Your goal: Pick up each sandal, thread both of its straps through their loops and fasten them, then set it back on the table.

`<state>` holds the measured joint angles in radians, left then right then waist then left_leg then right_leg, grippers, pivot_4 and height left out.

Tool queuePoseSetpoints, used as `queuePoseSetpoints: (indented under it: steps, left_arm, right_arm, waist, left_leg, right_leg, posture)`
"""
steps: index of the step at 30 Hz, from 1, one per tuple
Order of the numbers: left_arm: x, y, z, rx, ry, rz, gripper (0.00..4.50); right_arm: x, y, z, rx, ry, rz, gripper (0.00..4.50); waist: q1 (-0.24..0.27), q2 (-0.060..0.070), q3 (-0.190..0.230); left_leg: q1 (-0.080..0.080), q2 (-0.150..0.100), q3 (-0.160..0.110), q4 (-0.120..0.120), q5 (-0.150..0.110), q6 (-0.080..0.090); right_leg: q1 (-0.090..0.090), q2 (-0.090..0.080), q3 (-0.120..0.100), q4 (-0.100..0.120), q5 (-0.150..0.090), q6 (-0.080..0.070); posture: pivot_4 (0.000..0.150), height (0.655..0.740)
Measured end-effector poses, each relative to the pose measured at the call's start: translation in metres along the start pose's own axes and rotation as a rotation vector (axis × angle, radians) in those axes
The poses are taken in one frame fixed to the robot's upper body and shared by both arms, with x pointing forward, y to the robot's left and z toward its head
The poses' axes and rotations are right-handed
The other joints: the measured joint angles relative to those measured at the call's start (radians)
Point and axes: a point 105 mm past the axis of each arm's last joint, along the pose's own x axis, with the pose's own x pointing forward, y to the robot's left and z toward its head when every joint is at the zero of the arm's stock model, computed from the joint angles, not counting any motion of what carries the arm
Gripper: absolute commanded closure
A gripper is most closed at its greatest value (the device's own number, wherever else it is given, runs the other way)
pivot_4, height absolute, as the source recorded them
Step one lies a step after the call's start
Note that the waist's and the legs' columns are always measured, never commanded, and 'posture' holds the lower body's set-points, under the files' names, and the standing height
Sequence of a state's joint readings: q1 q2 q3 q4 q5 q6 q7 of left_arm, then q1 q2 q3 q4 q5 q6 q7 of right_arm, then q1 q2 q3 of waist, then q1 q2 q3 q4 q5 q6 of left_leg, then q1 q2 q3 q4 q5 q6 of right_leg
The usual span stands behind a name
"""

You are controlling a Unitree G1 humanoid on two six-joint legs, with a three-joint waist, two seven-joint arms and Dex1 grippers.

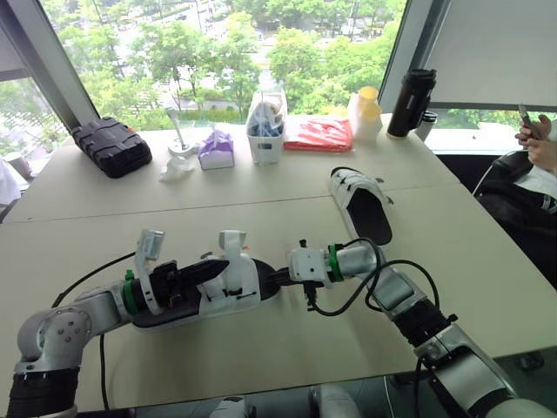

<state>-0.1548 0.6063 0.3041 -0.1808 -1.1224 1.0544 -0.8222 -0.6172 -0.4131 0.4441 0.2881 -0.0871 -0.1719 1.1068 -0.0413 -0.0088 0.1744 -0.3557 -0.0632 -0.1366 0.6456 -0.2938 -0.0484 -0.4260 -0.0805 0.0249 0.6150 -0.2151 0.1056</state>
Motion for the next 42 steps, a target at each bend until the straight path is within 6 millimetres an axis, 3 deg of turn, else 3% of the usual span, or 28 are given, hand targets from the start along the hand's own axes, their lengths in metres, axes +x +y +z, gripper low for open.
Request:
queuePoseSetpoints:
  steps: [18, 35, 36, 42]
  left_arm:
    - [0.026, -0.007, 0.011, 0.170, 0.094, -0.034, 4.08]
    - [0.028, -0.003, 0.002, 0.233, 0.171, -0.017, 4.08]
    - [0.028, -0.003, 0.003, 0.235, 0.170, -0.018, 4.30]
    - [0.029, -0.004, 0.004, 0.238, 0.169, -0.021, 4.30]
  right_arm:
    - [0.001, 0.000, 0.000, -0.005, 0.003, -0.001, 4.50]
    - [0.001, 0.000, 0.000, -0.004, 0.003, -0.002, 4.50]
    - [0.001, 0.000, 0.000, -0.004, 0.003, -0.002, 4.50]
    - [0.001, 0.000, 0.000, -0.004, 0.003, -0.002, 4.50]
  waist:
    - [0.000, 0.000, 0.000]
    - [0.000, 0.000, 0.000]
    - [0.000, 0.000, 0.000]
    - [0.000, 0.000, 0.000]
  left_leg:
    - [0.000, 0.000, 0.001, 0.000, 0.000, 0.000]
    - [0.000, 0.000, 0.000, 0.000, 0.000, 0.000]
    - [0.000, 0.000, 0.000, 0.000, 0.000, 0.000]
    - [0.000, 0.000, 0.001, 0.000, 0.000, 0.000]
  right_leg:
    - [0.000, 0.000, 0.000, 0.000, 0.000, 0.000]
    - [0.000, 0.000, 0.000, 0.000, 0.000, 0.000]
    - [0.000, 0.000, 0.000, 0.000, 0.000, 0.000]
    - [0.000, 0.000, 0.000, 0.000, 0.000, 0.000]
  posture:
    - [0.150, 0.7400]
    - [0.150, 0.7400]
    - [0.150, 0.7400]
    - [0.150, 0.7400]
